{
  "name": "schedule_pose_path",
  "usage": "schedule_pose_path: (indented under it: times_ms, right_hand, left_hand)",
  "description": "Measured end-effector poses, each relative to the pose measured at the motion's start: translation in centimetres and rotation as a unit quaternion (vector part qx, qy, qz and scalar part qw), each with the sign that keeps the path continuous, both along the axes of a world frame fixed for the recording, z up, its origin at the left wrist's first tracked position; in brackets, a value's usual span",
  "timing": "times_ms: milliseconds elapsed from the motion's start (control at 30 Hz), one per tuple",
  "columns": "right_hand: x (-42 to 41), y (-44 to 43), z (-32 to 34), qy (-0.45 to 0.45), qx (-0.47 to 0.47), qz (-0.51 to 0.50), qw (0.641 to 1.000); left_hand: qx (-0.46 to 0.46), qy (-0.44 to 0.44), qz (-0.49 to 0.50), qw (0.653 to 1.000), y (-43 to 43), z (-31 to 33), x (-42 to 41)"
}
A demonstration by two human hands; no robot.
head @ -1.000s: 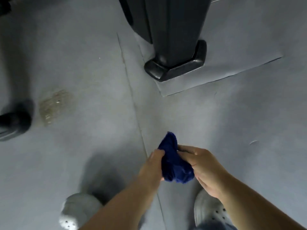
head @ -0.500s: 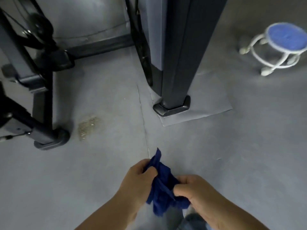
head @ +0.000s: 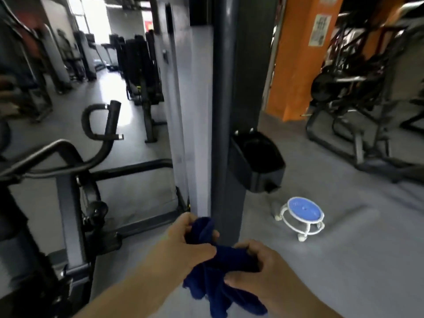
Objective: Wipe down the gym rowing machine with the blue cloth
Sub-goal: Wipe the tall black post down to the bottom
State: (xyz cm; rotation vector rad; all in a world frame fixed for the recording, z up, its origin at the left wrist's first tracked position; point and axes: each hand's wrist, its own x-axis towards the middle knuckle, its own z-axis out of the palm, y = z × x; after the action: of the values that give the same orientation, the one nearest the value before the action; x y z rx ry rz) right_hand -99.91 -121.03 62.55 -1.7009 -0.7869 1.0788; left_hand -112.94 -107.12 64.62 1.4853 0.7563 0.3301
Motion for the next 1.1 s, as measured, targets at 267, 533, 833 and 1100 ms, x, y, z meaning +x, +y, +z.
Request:
schedule_pose_path:
  times_ms: [267,533,833,1100]
  right_hand:
    - [3.0,-2.5,18.9,-0.14,0.149,-0.039,0.978]
    - [13.9,-4.3,28.1,-0.018,0.201,0.045,0.978]
    - [30.0,2.1,33.8,0.065,0.289,0.001,0.955]
    - [32.6,11.7,38.7,0.171,0.377,0.201,0.888]
  left_hand:
    - [0.2,0.037,-0.17,0.964,-1.1,19.7,2.2]
    - [0.444,0.067,-0.071,0.891,-3.1,29.4,12.3]
    - [0.421,0.012,0.098,0.902,-2.1,34.8,26.7]
    - [0.38,-0.177,0.308,0.854,2.4,40.9,31.9]
